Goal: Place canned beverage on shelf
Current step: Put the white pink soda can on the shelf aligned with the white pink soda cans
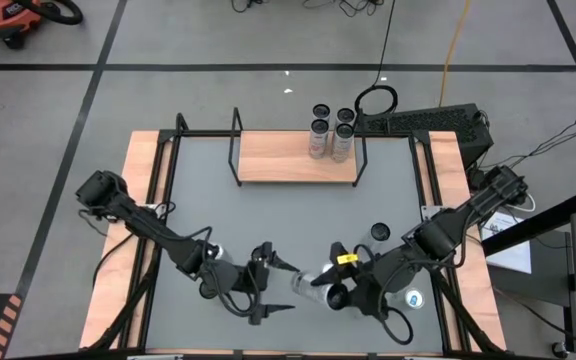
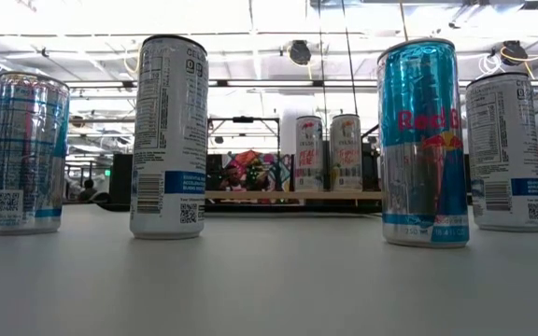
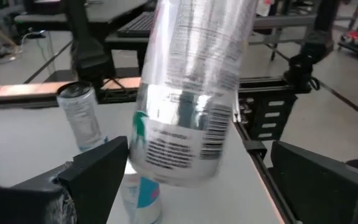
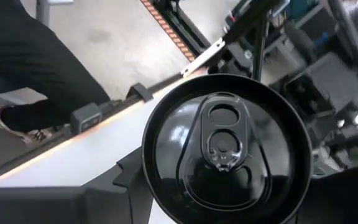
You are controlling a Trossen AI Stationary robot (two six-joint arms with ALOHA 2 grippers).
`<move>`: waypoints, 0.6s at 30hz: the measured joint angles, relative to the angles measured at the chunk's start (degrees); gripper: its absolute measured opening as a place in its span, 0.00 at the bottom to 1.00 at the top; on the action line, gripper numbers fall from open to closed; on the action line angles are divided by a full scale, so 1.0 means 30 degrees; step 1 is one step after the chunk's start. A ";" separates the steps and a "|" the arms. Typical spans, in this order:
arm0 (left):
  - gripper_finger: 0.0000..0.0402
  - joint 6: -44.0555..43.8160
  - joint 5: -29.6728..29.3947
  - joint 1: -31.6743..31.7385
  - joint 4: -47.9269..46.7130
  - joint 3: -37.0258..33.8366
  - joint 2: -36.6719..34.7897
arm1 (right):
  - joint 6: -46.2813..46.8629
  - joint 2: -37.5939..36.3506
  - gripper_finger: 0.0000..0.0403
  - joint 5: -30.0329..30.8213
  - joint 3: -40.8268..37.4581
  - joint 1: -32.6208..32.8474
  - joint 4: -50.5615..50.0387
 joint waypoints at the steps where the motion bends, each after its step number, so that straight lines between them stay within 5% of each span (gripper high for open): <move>1: 0.98 0.0194 0.0356 0.0004 0.0275 0.0000 0.0037 | -0.0140 0.0026 0.49 -0.0039 0.0000 0.0013 0.0146; 18: 0.98 0.0980 0.1158 -0.0259 0.3458 0.0000 0.2166 | -0.0314 0.1240 0.49 -0.1471 -0.0007 -0.0168 0.1668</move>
